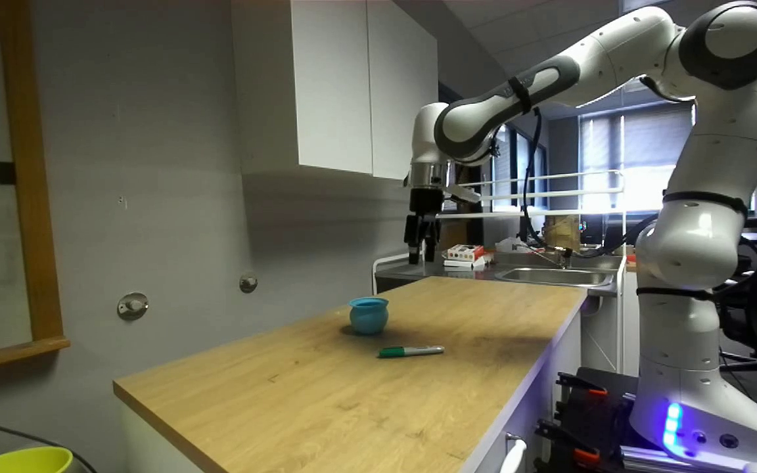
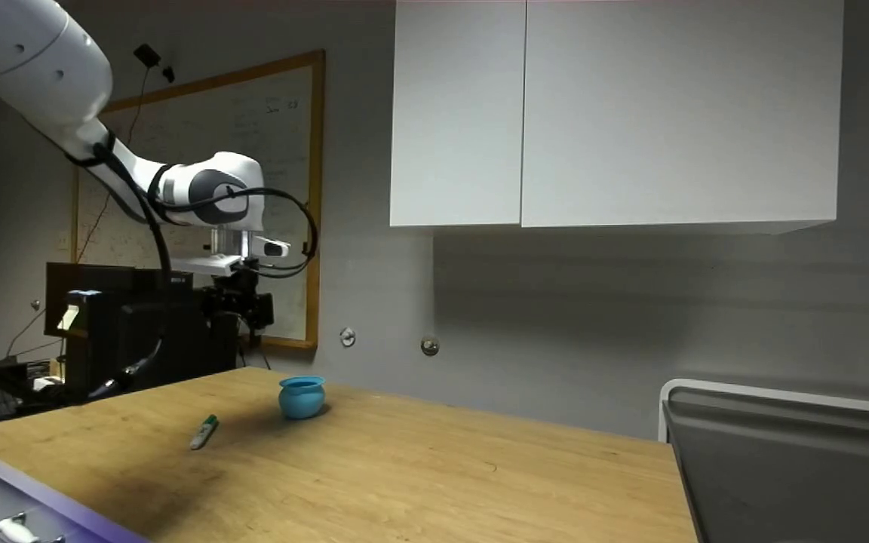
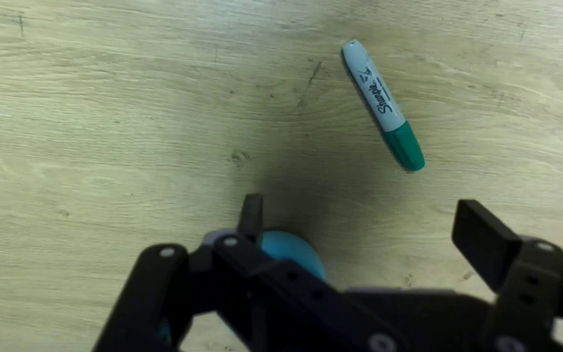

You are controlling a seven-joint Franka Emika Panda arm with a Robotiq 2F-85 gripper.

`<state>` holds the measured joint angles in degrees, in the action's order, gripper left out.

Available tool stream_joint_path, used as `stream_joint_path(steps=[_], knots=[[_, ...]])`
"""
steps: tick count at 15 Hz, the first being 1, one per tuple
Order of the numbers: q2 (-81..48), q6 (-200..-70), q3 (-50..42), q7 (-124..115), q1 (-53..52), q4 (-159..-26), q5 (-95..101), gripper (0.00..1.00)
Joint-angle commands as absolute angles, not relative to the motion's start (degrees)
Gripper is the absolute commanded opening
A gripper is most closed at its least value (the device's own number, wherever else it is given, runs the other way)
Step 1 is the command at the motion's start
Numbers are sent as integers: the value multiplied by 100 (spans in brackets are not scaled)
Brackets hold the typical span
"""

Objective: Put the marker in the bowl

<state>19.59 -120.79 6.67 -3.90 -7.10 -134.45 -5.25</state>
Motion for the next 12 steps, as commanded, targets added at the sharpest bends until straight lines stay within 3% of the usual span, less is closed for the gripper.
stream_joint_path(steps=[1, 12], knots=[[1343, -11854, 992, -594, -716, -13104, 60, 100], [-381, -11795, 1273, 166, -1162, -12374, 406, 100]])
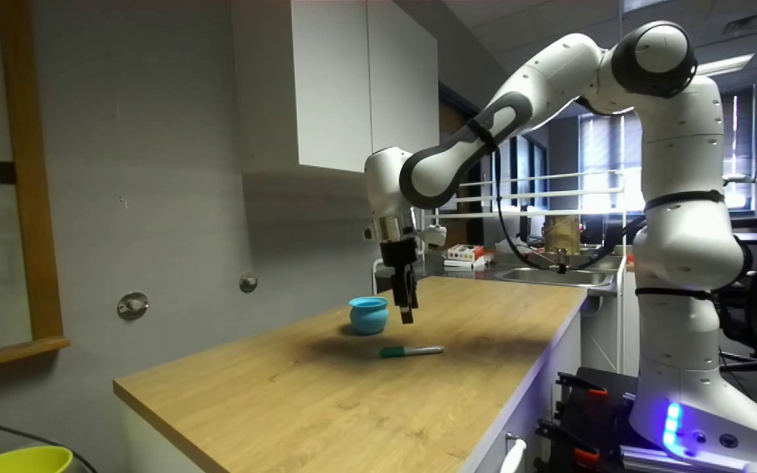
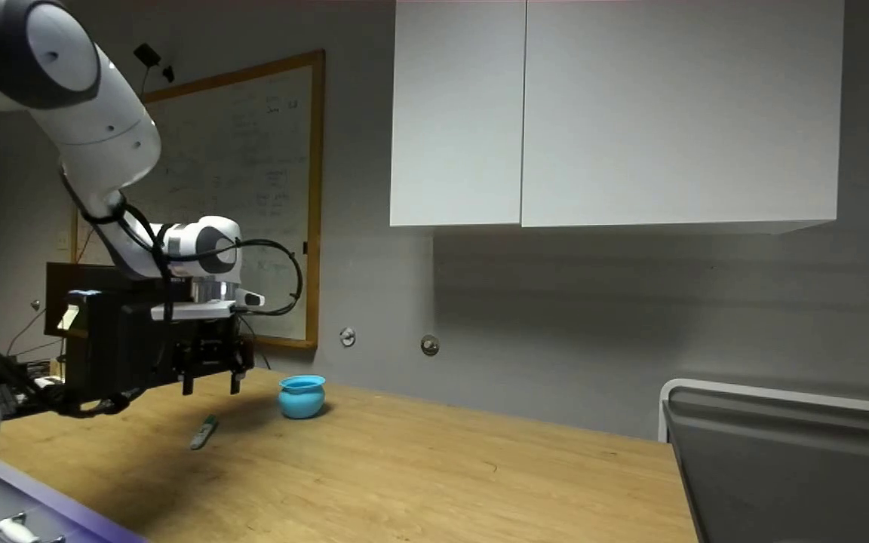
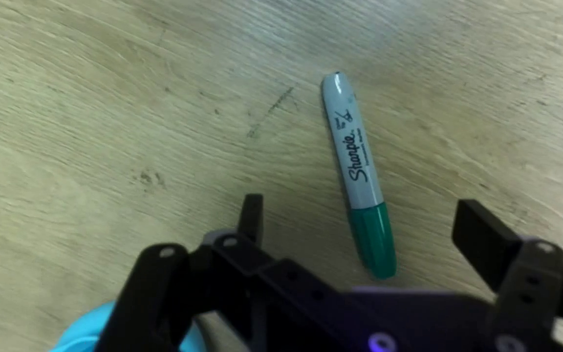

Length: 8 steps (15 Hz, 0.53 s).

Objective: Put the marker in the bowl

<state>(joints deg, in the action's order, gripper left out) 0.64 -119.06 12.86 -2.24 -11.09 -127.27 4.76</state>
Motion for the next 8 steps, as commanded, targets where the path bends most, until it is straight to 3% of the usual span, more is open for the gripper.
stream_joint_path(steps=[1, 8], knots=[[-490, -11815, 1262, 293, -1165, -12328, 357, 100], [-919, -11920, 1190, 972, -1058, -12296, 165, 100]])
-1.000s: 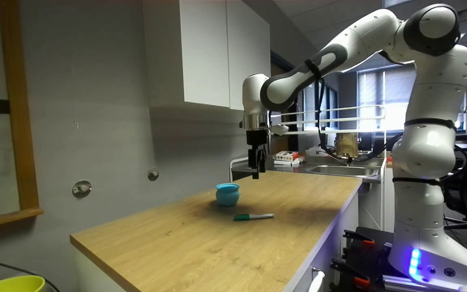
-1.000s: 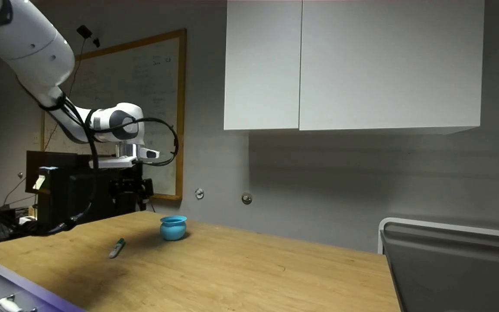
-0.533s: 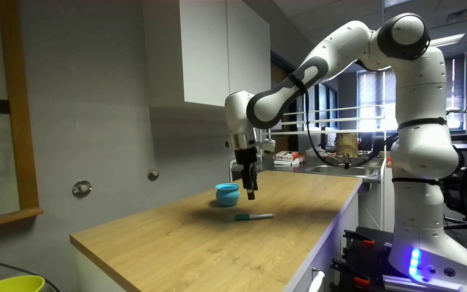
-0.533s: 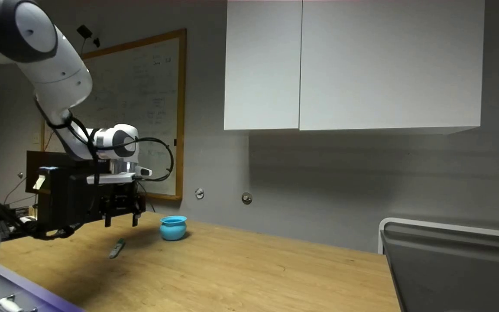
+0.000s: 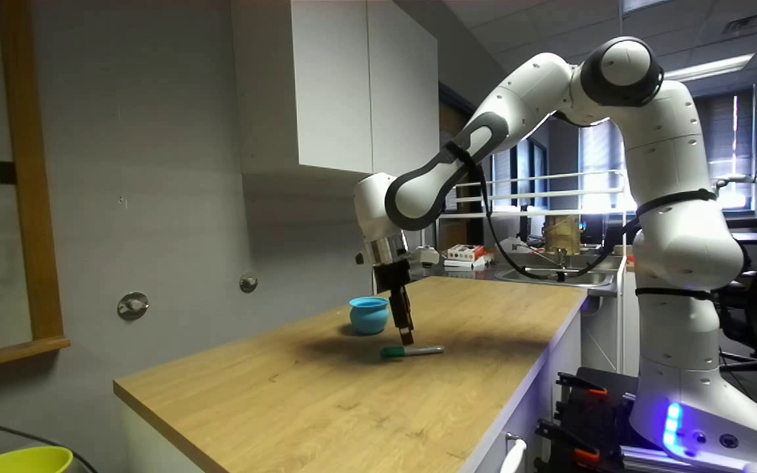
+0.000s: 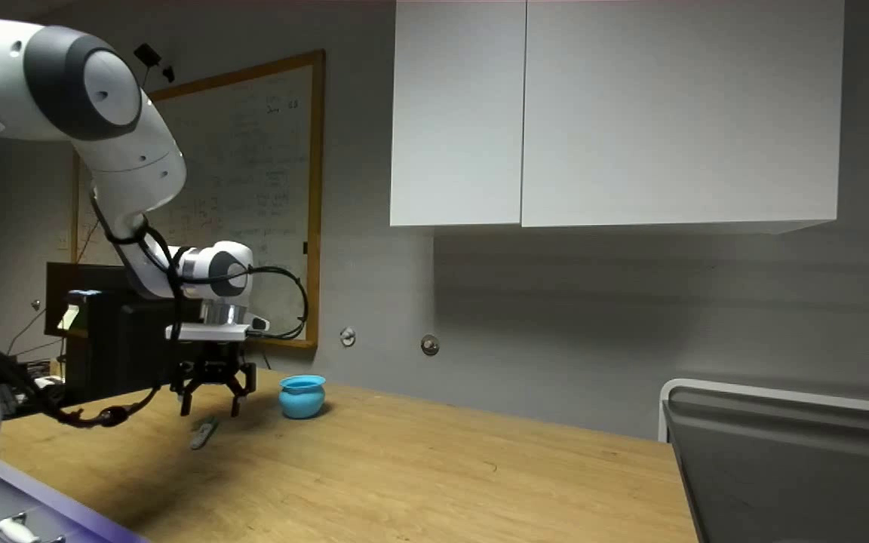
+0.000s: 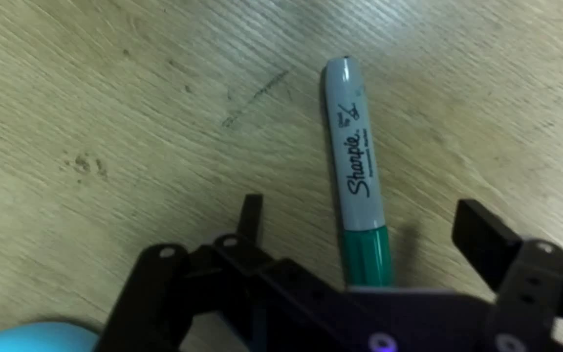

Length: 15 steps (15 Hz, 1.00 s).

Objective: Put the marker in the bowl

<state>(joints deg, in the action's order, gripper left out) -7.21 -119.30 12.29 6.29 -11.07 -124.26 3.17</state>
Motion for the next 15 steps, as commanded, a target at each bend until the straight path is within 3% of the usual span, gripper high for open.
stream_joint_path(steps=[1, 3, 4, 6, 14, 15], knots=[[-950, -11917, 1188, 1035, -1042, -12294, 146, 100], [-987, -11922, 1180, 1093, -1035, -12313, 170, 100], [-1001, -11913, 1176, 1104, -1036, -12321, 197, 75], [-1026, -11913, 1175, 1126, -1034, -12331, 230, 67], [-1016, -11930, 1155, 1138, -1013, -12337, 241, 5], [-1000, -11933, 1153, 1130, -1011, -12341, 241, 4]])
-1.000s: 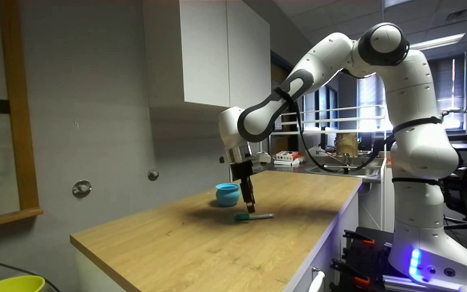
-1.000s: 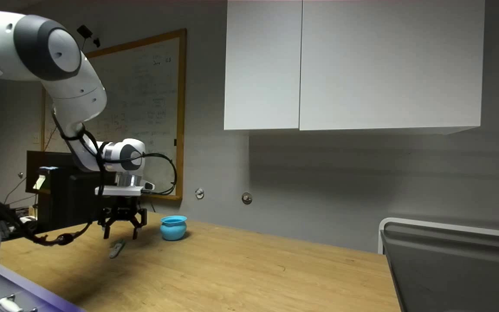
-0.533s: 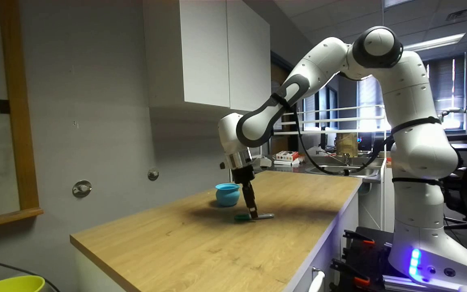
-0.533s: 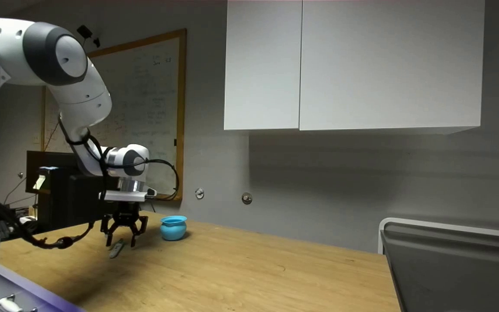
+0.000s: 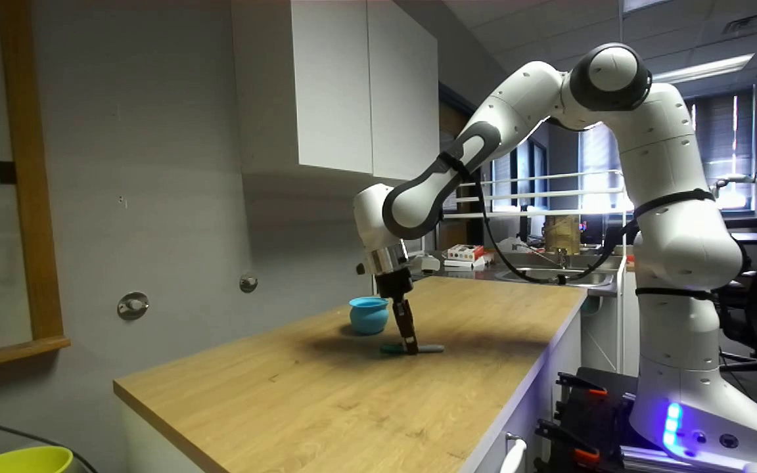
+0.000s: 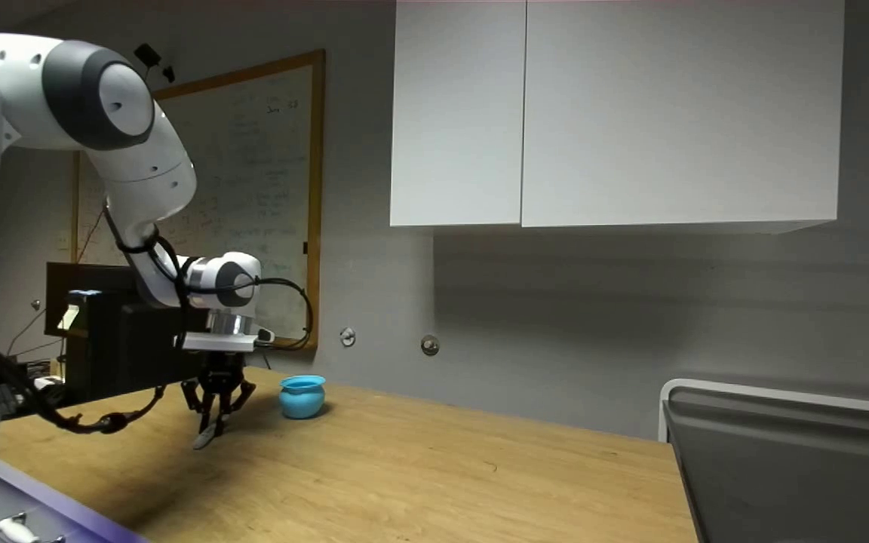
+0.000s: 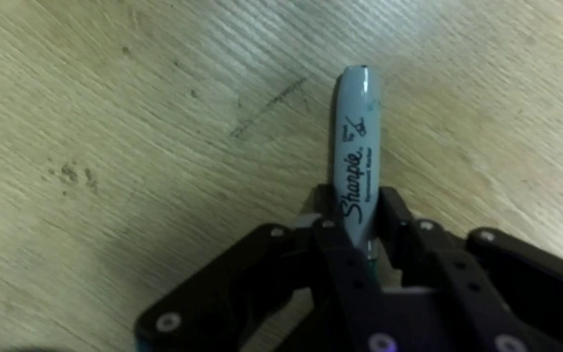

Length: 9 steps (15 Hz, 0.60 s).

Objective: Put the marker in the bowl

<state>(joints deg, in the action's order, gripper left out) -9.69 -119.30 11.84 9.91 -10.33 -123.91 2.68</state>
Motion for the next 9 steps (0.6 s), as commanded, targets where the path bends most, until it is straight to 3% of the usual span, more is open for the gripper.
stream_joint_path(steps=[1, 9], knots=[[-964, -11943, 1151, 1091, -1015, -12360, 251, 8], [-129, -12748, 1145, 205, -1117, -12712, 475, 8]])
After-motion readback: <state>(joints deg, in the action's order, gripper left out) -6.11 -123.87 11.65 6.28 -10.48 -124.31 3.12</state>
